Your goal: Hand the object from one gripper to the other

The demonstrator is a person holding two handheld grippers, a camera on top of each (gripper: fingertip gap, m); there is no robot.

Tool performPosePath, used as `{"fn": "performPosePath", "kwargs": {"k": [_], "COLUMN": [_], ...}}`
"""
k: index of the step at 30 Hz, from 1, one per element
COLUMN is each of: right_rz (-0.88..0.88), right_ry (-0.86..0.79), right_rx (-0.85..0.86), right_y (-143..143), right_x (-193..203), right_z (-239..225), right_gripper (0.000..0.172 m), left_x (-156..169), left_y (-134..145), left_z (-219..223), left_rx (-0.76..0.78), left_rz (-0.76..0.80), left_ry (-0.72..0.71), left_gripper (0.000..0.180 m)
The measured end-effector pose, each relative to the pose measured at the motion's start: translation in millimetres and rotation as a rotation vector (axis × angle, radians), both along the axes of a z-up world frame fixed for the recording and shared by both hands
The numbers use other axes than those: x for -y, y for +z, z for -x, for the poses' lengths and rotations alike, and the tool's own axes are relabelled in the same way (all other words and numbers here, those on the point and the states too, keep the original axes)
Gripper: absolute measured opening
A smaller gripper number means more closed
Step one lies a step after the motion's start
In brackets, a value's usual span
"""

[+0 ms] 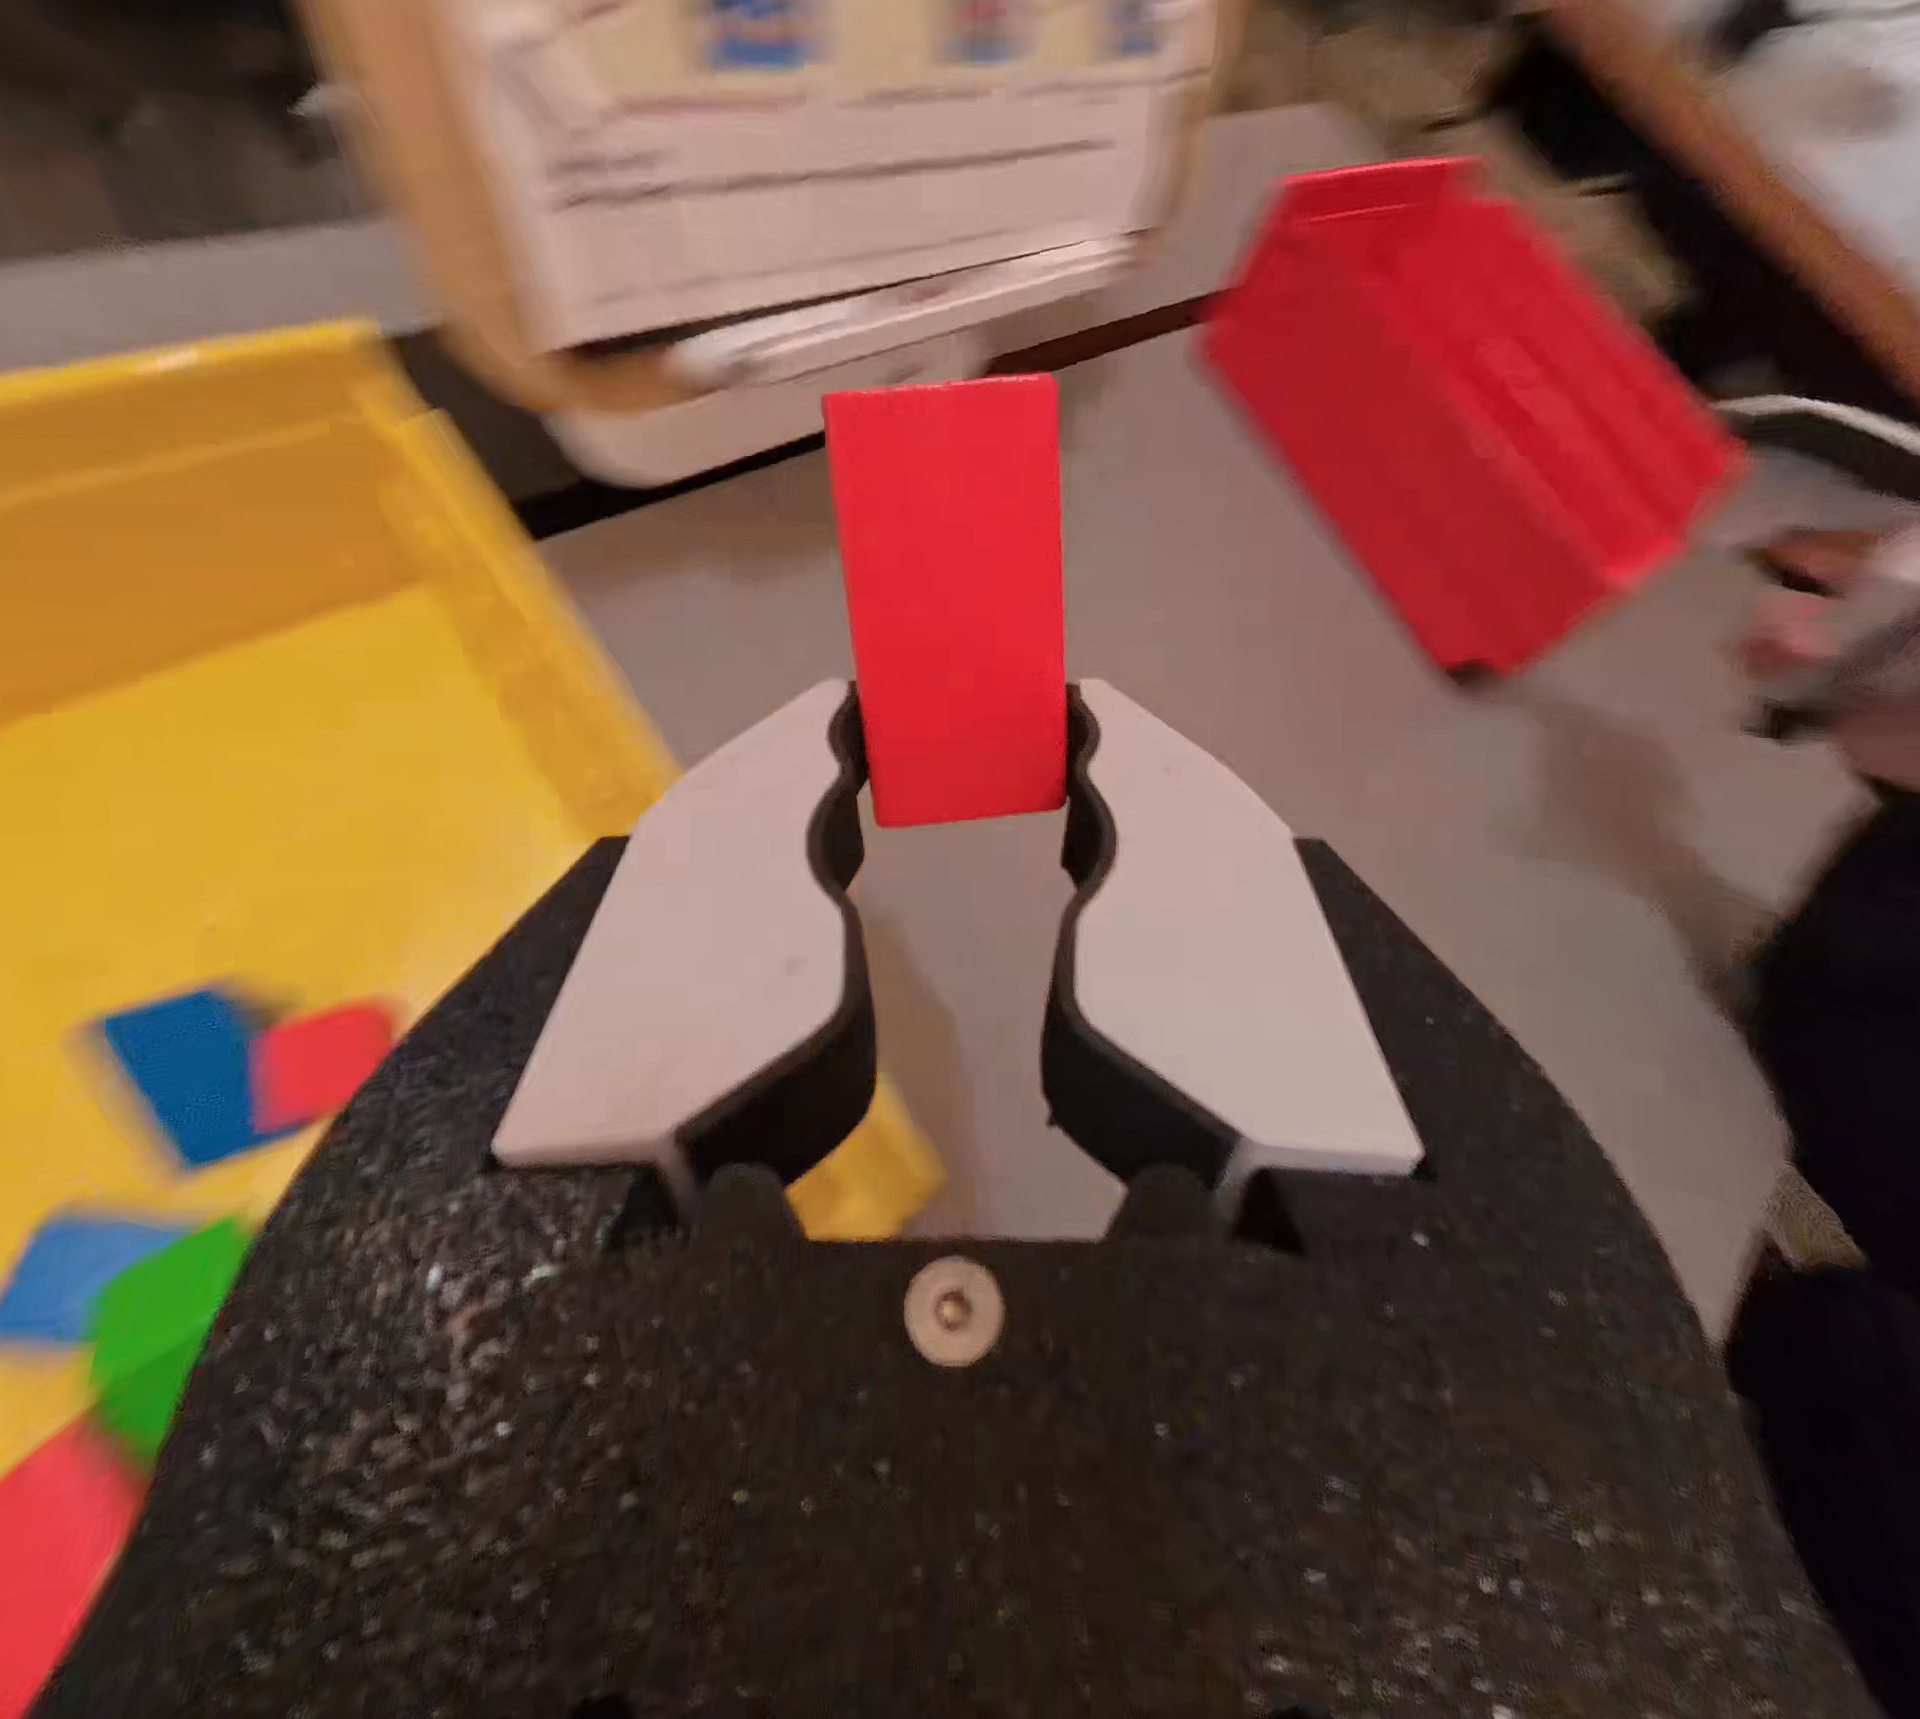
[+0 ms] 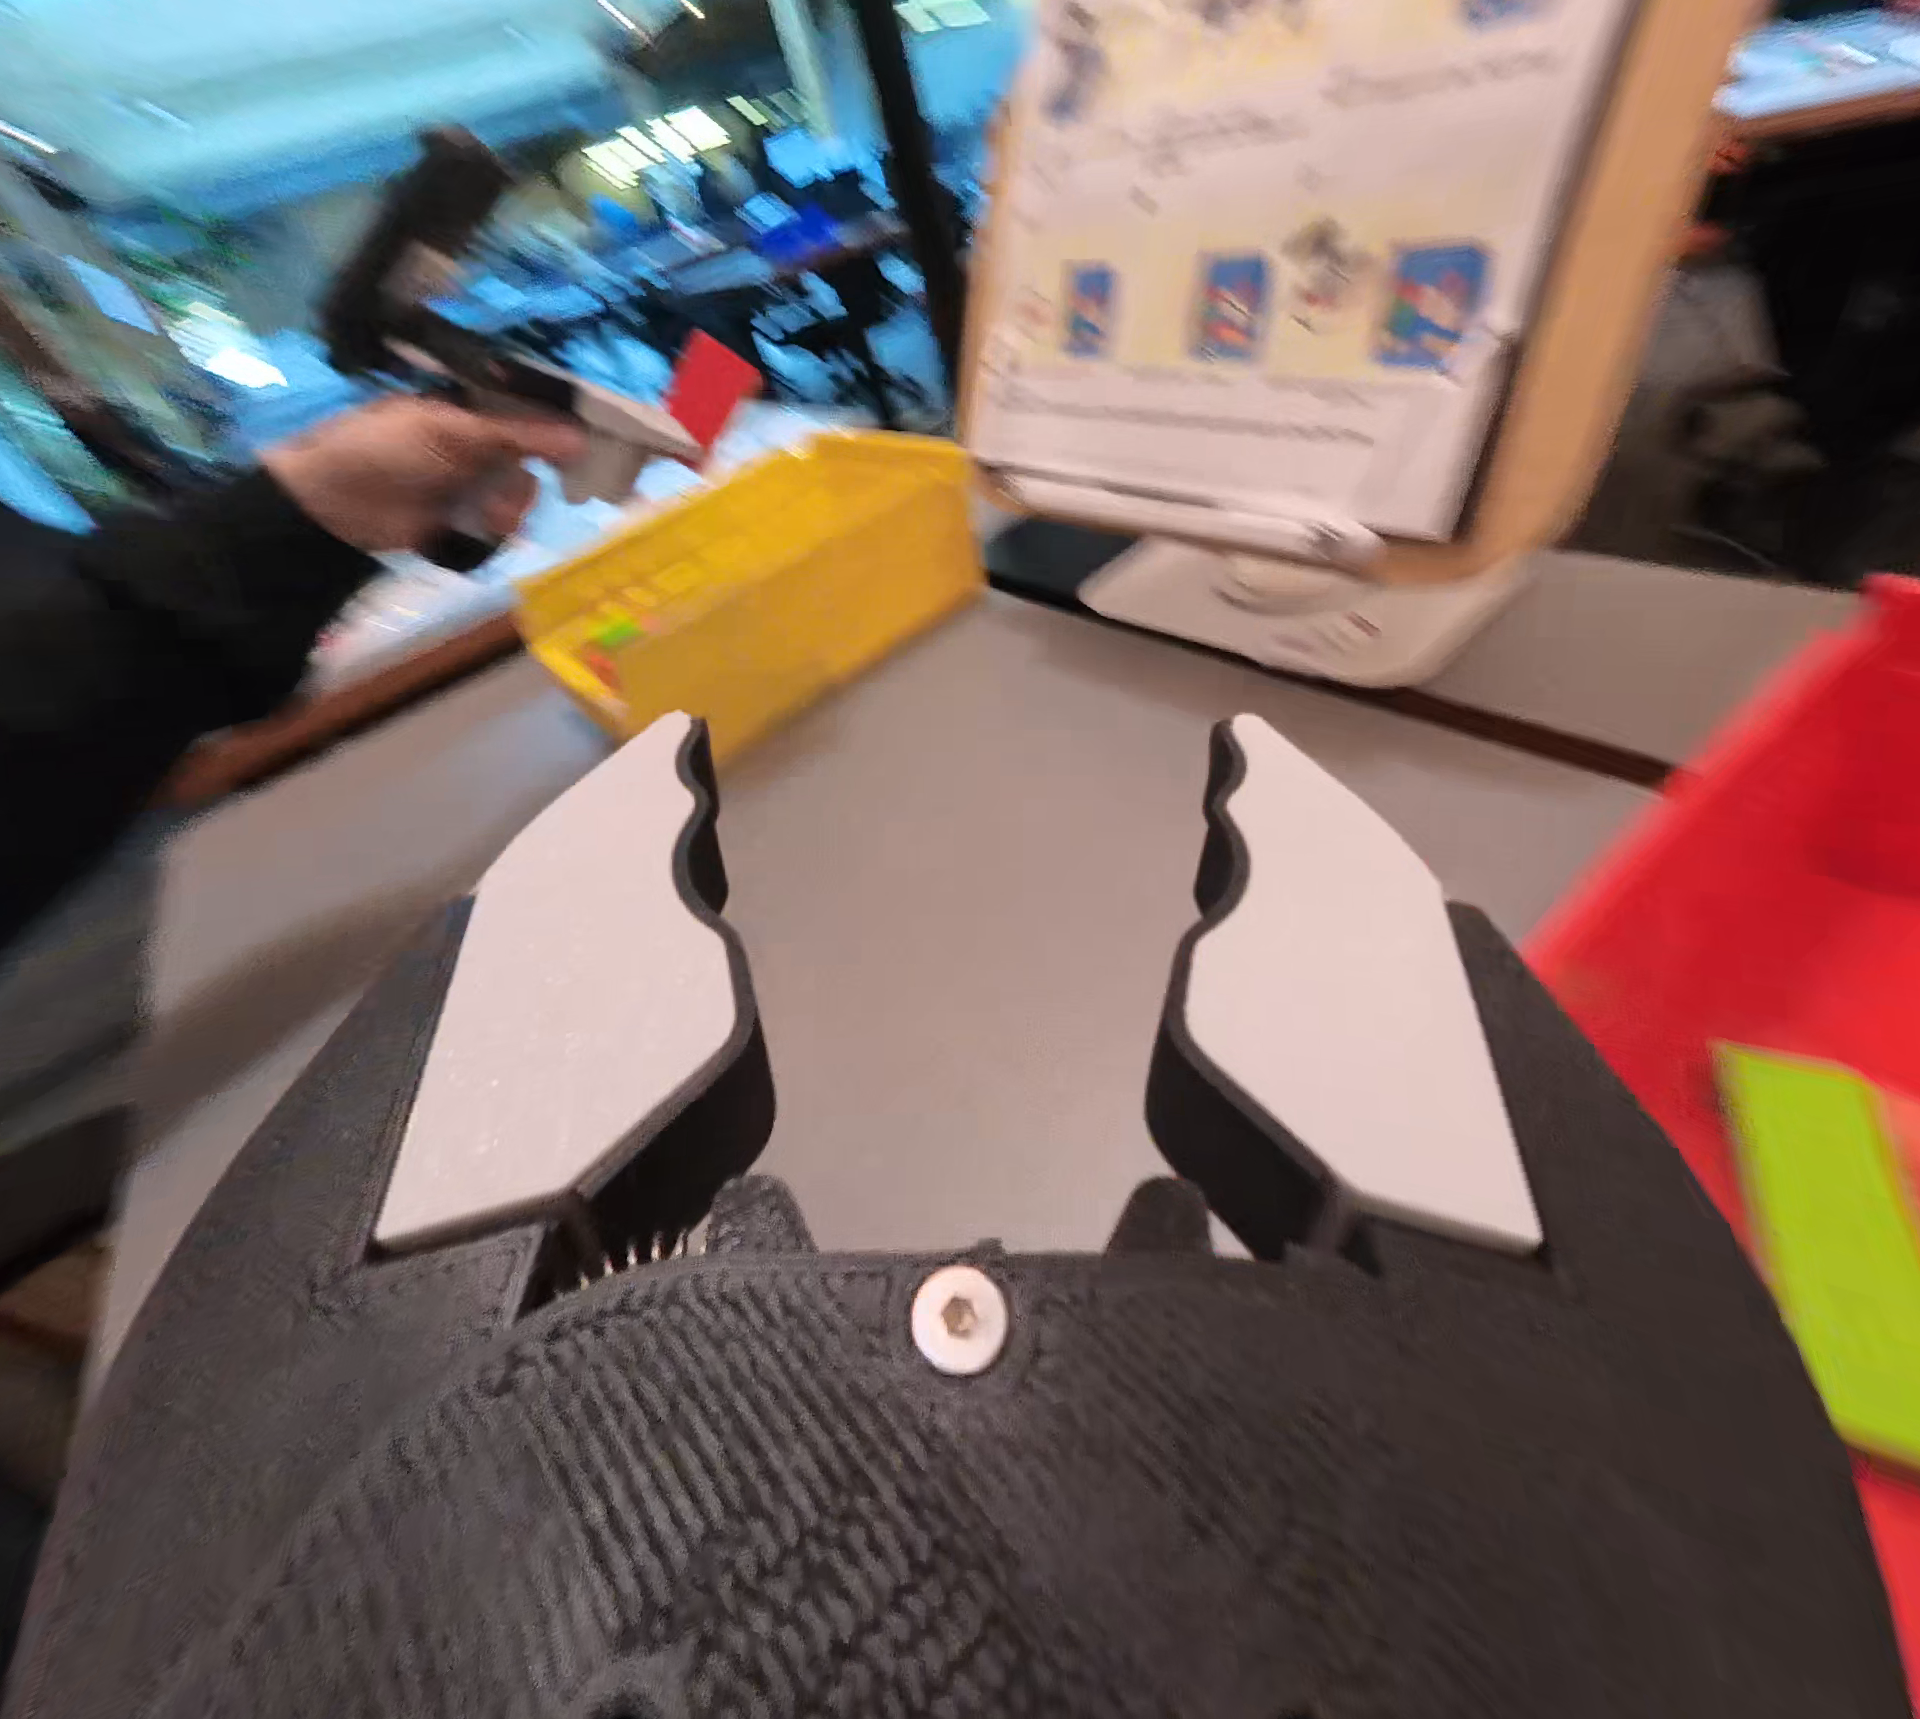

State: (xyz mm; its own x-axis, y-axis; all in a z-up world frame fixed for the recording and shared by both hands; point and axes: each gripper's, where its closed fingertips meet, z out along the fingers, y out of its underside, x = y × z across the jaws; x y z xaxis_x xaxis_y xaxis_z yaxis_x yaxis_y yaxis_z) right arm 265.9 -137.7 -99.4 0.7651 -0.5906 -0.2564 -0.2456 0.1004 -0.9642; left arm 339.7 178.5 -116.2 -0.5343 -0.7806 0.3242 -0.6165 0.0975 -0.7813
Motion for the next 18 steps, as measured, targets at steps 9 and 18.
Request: {"fn": "performPosePath", "kwargs": {"k": [9, 18], "right_rz": [-0.399, -0.381], "right_ry": [0.417, 0.562], "right_rx": [-0.021, -0.001], "right_y": [43, 45], "right_x": [-75, -95], "right_z": [58, 83], "right_gripper": [0.091, 0.066], "left_x": [157, 229], "left_y": [40, 20], "left_z": [137, 172], "left_rx": [0.326, 0.371], "left_rz": [0.298, 0.196], "left_ry": [-0.591, -0.778], "left_gripper": [0.035, 0.035]}}
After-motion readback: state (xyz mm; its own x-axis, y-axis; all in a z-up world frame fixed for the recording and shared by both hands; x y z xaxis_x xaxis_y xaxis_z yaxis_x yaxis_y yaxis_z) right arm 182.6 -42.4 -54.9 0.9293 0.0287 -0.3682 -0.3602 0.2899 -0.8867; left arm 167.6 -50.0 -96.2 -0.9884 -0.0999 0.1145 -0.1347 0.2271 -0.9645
